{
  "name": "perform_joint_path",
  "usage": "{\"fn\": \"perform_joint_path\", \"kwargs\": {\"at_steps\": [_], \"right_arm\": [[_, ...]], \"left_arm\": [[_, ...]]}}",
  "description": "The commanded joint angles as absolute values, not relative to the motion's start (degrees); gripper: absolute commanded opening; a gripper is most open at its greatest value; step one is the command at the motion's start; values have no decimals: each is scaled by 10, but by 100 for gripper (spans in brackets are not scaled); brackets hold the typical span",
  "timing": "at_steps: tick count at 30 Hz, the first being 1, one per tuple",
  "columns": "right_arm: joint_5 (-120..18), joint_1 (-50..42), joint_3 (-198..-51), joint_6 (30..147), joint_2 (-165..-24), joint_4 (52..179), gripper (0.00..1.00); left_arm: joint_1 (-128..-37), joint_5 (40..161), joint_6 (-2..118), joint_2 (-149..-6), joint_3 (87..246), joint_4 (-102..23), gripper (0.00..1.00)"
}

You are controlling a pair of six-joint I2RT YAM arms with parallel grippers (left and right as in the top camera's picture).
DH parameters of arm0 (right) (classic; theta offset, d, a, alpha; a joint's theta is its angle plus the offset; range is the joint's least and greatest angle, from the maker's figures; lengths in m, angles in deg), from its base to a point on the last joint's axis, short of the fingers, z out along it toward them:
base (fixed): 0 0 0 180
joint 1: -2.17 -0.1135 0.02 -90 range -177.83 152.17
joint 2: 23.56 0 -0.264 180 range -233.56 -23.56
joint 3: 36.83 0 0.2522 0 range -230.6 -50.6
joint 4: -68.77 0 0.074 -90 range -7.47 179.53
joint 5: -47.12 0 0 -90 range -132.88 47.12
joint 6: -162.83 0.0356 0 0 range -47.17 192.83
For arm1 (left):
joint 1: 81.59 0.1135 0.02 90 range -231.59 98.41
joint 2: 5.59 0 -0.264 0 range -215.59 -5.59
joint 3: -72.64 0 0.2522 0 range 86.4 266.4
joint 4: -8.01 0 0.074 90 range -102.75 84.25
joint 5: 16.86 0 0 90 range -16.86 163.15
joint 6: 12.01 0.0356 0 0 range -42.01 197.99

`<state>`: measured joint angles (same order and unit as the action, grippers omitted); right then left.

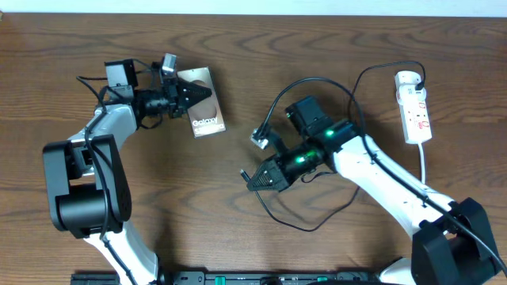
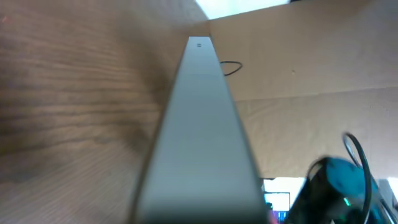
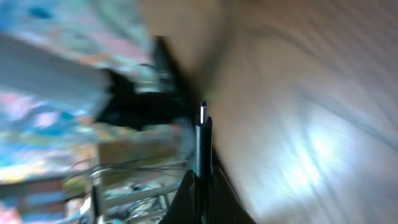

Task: Plug charger to phone and switch on socket
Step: 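Lift the cable plug with the right gripper and turn it toward the phone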

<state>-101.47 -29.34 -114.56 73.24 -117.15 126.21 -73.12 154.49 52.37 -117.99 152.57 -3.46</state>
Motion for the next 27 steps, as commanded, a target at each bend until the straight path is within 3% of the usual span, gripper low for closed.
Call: {"fn": "perform_joint_path", "kwargs": {"at_steps": [1, 12, 27], "right_arm": [[-1177, -270, -1145, 668, -1166, 1244, 1], [-1215, -254, -1142, 743, -1267, 1119, 1], [-1280, -255, -1142, 1006, -1406, 743, 1]], "left_arm": [[-715, 1612, 526, -1179, 1536, -24, 7], [-701, 1617, 518, -1179, 1536, -24, 7], [-701, 1585, 516, -1179, 1536, -21, 7]]}}
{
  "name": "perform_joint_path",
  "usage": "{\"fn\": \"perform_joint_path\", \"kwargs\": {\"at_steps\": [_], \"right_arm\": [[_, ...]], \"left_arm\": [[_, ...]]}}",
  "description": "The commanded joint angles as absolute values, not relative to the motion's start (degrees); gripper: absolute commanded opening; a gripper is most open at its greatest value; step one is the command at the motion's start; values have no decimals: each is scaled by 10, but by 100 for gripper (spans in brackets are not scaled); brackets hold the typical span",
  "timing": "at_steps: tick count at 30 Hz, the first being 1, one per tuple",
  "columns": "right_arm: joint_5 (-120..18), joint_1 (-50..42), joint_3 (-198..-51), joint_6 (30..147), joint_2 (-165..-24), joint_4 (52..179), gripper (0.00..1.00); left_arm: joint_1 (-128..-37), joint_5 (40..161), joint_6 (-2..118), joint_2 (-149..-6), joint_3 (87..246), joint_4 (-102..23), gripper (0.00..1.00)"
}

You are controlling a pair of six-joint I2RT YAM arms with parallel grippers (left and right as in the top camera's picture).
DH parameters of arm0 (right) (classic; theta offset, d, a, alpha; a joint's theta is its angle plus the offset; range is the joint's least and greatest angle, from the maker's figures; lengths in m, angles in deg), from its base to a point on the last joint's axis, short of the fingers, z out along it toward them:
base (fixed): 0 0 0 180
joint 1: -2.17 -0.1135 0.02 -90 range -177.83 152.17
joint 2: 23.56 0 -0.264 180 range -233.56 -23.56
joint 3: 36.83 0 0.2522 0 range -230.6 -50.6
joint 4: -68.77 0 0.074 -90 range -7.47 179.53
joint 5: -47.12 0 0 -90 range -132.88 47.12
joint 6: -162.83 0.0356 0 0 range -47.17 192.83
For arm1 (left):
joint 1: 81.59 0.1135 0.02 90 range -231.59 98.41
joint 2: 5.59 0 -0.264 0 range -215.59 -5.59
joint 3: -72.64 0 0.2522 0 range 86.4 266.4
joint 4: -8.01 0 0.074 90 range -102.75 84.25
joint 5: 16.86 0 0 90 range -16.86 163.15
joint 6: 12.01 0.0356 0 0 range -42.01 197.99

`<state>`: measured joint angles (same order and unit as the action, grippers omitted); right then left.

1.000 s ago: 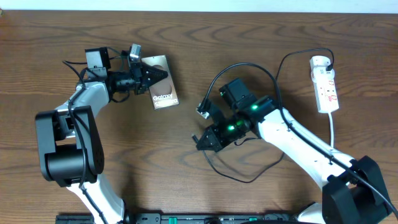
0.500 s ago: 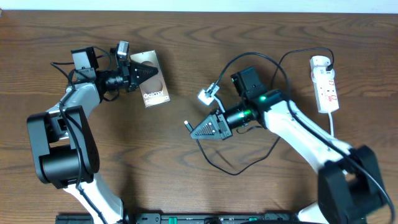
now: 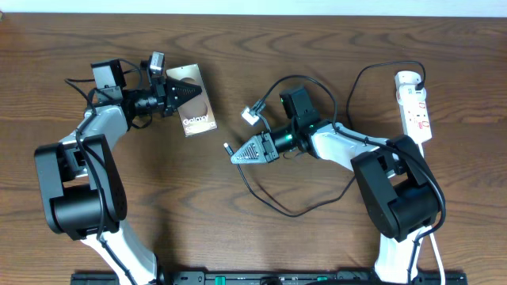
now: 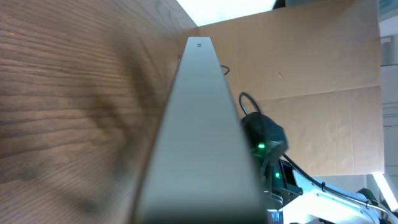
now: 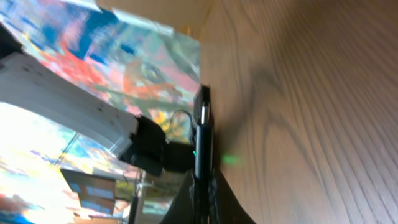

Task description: Plug charger to phone and switch on socket

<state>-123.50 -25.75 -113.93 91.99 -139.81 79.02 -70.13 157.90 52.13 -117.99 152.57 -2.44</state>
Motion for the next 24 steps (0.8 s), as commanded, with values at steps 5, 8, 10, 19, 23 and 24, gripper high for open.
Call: {"fn": "perform_joint_path", "kwargs": {"at_steps": [5, 8, 10, 19, 23, 24], "right_arm": [[-1281, -256, -1142, 1078, -1408, 652, 2], [-1280, -256, -1142, 1082, -1408, 644, 1], [-1277, -256, -1142, 1082, -1409, 645, 1], [-1290, -256, -1142, 1088, -1409, 624, 1], [-1289, -256, -1142, 1083, -1410, 621, 1], [-1289, -256, -1142, 1083, -1410, 621, 1]], "left_arm": [[-701, 1561, 492, -1179, 1536, -10, 7], [-701, 1560, 448, -1179, 1536, 37, 7], [-701, 1560, 409, -1179, 1536, 79, 7], [-701, 1561, 335, -1179, 1536, 164, 7], [-703, 1562, 335, -1179, 1536, 164, 7], [-704, 1563, 335, -1179, 1536, 164, 7]]}}
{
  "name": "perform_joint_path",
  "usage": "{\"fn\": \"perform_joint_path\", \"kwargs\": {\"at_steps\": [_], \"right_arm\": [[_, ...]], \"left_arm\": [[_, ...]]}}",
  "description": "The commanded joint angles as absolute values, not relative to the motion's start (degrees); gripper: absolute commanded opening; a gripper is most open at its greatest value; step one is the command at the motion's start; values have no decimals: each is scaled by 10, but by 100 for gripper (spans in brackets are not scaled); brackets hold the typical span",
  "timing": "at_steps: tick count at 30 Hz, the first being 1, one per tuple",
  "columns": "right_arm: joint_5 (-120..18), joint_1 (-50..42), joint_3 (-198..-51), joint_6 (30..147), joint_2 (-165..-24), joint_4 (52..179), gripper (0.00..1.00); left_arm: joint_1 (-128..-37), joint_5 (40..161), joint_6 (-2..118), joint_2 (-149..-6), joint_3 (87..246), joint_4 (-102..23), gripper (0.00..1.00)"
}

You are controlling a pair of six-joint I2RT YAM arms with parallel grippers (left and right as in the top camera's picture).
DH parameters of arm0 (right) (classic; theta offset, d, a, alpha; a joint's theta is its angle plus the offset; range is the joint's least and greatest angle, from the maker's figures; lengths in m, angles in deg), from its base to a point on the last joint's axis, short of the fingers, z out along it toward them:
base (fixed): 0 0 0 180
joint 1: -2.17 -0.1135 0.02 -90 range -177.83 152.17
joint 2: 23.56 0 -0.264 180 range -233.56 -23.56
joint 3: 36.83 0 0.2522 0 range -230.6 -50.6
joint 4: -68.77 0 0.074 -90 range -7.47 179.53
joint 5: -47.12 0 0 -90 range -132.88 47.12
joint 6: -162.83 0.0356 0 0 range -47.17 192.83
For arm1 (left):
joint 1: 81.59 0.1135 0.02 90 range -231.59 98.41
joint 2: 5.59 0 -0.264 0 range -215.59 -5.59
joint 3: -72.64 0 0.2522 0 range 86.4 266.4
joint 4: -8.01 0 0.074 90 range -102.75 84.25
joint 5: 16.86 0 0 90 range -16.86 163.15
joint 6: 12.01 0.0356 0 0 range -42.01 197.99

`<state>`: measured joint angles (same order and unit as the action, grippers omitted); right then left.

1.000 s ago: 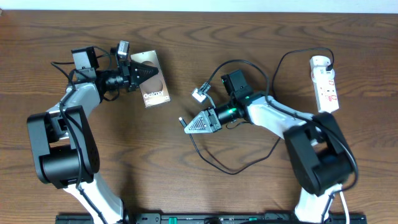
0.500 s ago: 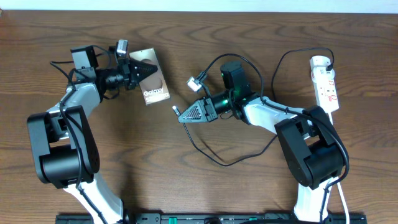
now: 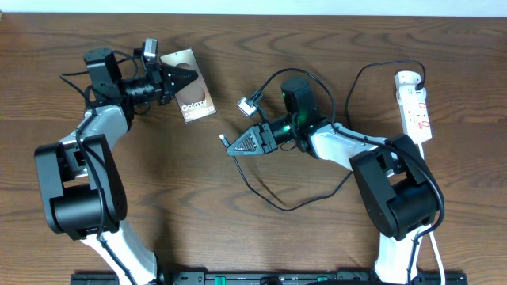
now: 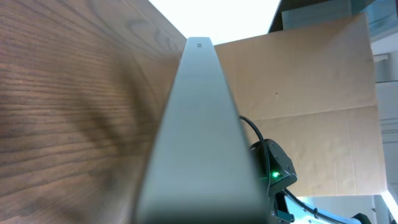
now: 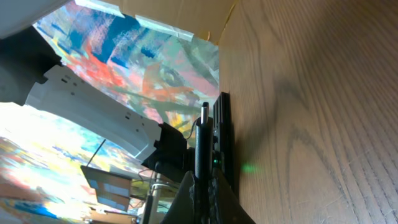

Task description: Plug charger to phone and switch on socket

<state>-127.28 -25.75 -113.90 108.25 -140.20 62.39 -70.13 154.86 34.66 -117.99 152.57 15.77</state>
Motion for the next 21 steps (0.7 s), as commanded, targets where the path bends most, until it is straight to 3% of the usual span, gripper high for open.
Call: {"fn": "perform_joint_path", "kwargs": {"at_steps": [1, 11, 21], "right_arm": [[-1287, -256, -1142, 1083, -1410, 621, 1], [-1272, -251, -1142, 1098, -1412, 615, 1], [-1221, -251, -1142, 1214, -1412, 543, 1]], "left_arm": [[-706, 1563, 333, -1179, 1536, 164, 7], [-731, 1556, 316, -1179, 1536, 164, 7], [-733, 1532, 298, -1179, 1536, 176, 7]]}}
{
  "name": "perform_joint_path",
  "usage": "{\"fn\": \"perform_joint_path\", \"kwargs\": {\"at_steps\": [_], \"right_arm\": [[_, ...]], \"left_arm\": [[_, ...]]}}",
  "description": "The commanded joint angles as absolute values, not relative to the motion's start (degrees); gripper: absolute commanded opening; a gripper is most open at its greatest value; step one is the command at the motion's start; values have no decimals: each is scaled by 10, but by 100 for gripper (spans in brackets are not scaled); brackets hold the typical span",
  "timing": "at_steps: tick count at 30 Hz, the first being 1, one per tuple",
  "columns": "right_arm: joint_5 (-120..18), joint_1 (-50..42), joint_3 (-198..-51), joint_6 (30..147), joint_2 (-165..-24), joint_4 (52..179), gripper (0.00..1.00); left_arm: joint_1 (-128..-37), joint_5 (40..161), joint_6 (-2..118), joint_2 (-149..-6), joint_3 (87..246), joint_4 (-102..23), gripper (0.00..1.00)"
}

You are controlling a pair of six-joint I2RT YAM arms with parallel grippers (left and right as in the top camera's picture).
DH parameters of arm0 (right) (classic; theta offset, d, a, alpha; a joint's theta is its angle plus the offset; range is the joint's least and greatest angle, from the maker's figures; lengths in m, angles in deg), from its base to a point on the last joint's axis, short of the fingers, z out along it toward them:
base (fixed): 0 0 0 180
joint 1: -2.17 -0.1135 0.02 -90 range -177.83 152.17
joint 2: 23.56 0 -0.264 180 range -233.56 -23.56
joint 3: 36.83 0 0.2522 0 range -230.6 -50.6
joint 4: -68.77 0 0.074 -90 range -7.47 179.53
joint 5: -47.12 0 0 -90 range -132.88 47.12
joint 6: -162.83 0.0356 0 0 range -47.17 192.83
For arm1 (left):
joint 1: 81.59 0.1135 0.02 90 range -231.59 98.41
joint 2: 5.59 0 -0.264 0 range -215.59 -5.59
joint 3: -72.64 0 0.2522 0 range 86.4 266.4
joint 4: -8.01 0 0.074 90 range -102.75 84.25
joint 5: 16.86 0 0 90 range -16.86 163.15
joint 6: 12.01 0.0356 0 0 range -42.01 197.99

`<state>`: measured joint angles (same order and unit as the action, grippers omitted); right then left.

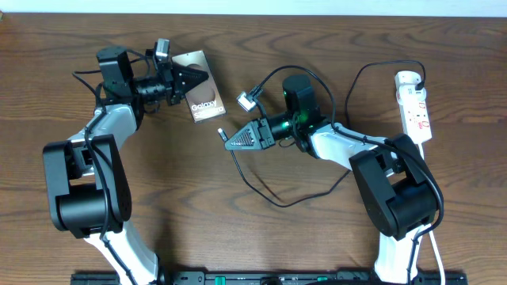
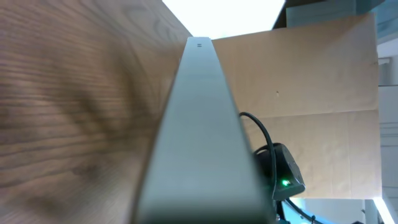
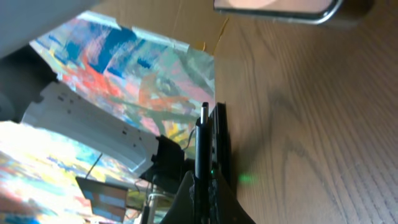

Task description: Plug charger to phone and switch on socket

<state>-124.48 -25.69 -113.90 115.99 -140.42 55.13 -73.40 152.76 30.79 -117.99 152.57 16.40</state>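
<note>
The phone (image 1: 203, 97), brown-backed with "Galaxy" on it, is held on edge above the table by my left gripper (image 1: 188, 80), which is shut on it. In the left wrist view its grey edge (image 2: 202, 143) fills the middle. My right gripper (image 1: 238, 140) is shut on the black charger plug (image 1: 224, 135), whose metal tip points left toward the phone, a short gap away. The plug (image 3: 202, 146) stands upright between the right fingers, and the phone's end (image 3: 277, 7) shows at the top. The black cable (image 1: 273, 194) loops back to the white socket strip (image 1: 414, 107) at far right.
A white adapter (image 1: 245, 100) on the cable hangs just behind the right gripper. The cable's loop lies on the wooden table (image 1: 333, 245) in front of the right arm. Cardboard panels (image 2: 311, 81) stand beyond the table.
My left gripper has carried the phone to the right, closer to the plug. The right gripper with the plug has lifted slightly toward the phone, whose end now shows in the right wrist view.
At first the left gripper held the phone at the left and the right gripper held the plug low, aimed away. Then the right gripper had turned the plug toward the phone. The phone drew back left, and now both stand close together.
</note>
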Motion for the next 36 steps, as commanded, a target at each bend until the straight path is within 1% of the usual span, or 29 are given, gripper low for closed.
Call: {"fn": "perform_joint_path", "kwargs": {"at_steps": [1, 14, 22, 29, 36], "right_arm": [[-1213, -251, -1142, 1221, -1412, 543, 1], [-1195, -251, -1142, 1236, -1416, 516, 1], [-1195, -244, -1142, 1241, -1416, 511, 1], [-1213, -243, -1142, 1258, -1416, 466, 1], [-1226, -242, -1142, 1253, -1419, 458, 1]], "left_arm": [[-733, 1531, 298, -1179, 1536, 180, 7], [-733, 1492, 281, -1179, 1536, 193, 7], [-733, 1485, 203, -1179, 1536, 258, 8], [-733, 1494, 200, -1179, 1536, 269, 7], [-729, 1494, 200, -1179, 1536, 269, 7]]}}
